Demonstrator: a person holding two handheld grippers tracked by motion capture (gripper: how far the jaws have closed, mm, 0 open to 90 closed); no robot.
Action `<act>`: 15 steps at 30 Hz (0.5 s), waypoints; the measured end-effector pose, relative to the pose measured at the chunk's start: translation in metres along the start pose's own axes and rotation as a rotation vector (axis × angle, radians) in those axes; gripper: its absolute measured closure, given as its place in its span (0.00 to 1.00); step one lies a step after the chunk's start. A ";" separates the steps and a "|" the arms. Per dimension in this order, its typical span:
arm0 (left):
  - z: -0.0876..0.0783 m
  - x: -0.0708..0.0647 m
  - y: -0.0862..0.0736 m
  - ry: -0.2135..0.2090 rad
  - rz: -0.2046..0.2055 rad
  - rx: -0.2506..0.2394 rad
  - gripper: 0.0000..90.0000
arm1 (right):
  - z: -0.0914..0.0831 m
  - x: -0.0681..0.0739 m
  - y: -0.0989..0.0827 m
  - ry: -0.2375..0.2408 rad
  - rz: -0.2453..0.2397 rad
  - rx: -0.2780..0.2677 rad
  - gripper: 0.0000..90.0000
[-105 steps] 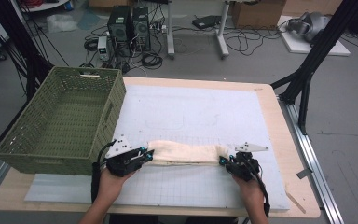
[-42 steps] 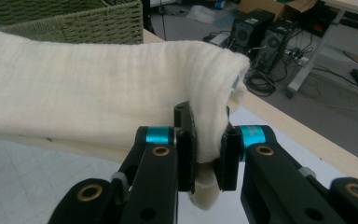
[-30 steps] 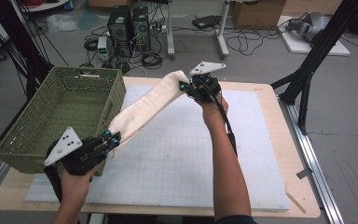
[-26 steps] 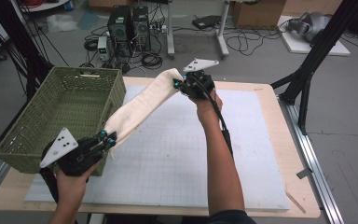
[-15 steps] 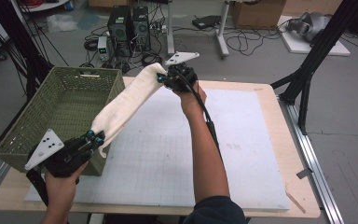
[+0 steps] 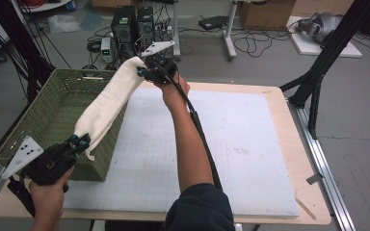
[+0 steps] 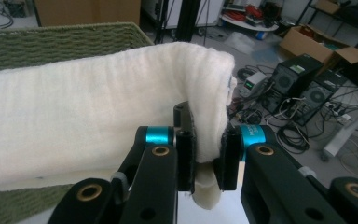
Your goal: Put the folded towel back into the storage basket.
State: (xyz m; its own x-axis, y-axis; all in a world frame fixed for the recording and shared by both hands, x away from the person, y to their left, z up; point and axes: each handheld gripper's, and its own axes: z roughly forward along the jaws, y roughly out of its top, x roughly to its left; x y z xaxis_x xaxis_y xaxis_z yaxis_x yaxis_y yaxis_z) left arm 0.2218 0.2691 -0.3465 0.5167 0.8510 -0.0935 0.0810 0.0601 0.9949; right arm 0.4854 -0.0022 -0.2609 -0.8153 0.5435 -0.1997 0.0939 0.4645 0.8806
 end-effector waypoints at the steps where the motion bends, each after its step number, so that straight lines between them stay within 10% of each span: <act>1: -0.001 0.001 0.000 0.008 0.006 -0.001 0.92 | 0.009 0.003 0.007 0.005 0.000 -0.002 0.90; 15: -0.025 0.033 -0.003 0.119 -0.054 0.002 0.92 | 0.077 0.031 0.036 0.051 -0.054 0.053 0.90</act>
State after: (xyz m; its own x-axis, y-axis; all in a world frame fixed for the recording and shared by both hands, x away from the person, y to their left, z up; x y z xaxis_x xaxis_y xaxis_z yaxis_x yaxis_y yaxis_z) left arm 0.2177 0.3100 -0.3516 0.4065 0.9027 -0.1413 0.1078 0.1062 0.9885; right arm 0.5075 0.0852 -0.2689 -0.8478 0.4813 -0.2227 0.0783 0.5289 0.8451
